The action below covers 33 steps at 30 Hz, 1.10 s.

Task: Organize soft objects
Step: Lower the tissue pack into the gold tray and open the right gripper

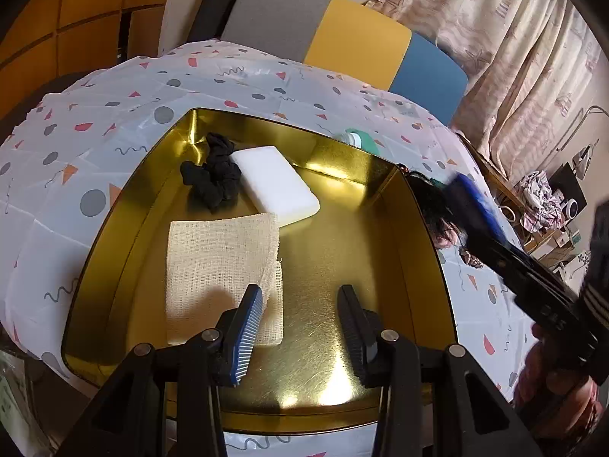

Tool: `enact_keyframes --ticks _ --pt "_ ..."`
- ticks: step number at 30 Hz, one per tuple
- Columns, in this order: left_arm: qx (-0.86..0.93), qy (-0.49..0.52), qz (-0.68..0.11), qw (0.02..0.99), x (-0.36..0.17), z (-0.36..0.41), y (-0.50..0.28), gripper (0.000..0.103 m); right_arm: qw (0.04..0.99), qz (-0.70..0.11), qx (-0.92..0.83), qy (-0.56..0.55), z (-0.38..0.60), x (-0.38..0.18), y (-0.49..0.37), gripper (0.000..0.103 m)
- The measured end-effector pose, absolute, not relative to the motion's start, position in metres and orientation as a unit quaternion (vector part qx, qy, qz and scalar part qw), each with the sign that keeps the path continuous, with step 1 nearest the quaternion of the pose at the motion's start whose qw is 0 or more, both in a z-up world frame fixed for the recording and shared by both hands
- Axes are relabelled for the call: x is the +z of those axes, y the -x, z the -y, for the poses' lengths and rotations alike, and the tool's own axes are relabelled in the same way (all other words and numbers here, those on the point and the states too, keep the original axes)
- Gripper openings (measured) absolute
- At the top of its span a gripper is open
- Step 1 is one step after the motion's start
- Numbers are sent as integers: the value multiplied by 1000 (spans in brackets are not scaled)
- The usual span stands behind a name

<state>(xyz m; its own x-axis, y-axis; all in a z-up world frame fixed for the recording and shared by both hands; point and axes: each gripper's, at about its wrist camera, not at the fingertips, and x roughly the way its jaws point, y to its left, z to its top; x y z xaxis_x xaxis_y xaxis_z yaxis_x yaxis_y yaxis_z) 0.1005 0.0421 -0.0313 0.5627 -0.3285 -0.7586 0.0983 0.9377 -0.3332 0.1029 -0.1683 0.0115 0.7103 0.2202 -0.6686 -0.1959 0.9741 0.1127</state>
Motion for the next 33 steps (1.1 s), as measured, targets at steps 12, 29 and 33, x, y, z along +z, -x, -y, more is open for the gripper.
enact_keyframes --ticks 12,29,33 --pt "-120 137 -453 873 -31 -48 -101 41 879 -455 134 35 117 -15 -183 53" --pt "-131 138 -456 869 -31 -46 -101 41 867 -480 138 7 117 -24 -218 61" --pt "-138 140 -460 866 -33 -43 -101 41 887 -443 128 -13 134 -8 -197 69"
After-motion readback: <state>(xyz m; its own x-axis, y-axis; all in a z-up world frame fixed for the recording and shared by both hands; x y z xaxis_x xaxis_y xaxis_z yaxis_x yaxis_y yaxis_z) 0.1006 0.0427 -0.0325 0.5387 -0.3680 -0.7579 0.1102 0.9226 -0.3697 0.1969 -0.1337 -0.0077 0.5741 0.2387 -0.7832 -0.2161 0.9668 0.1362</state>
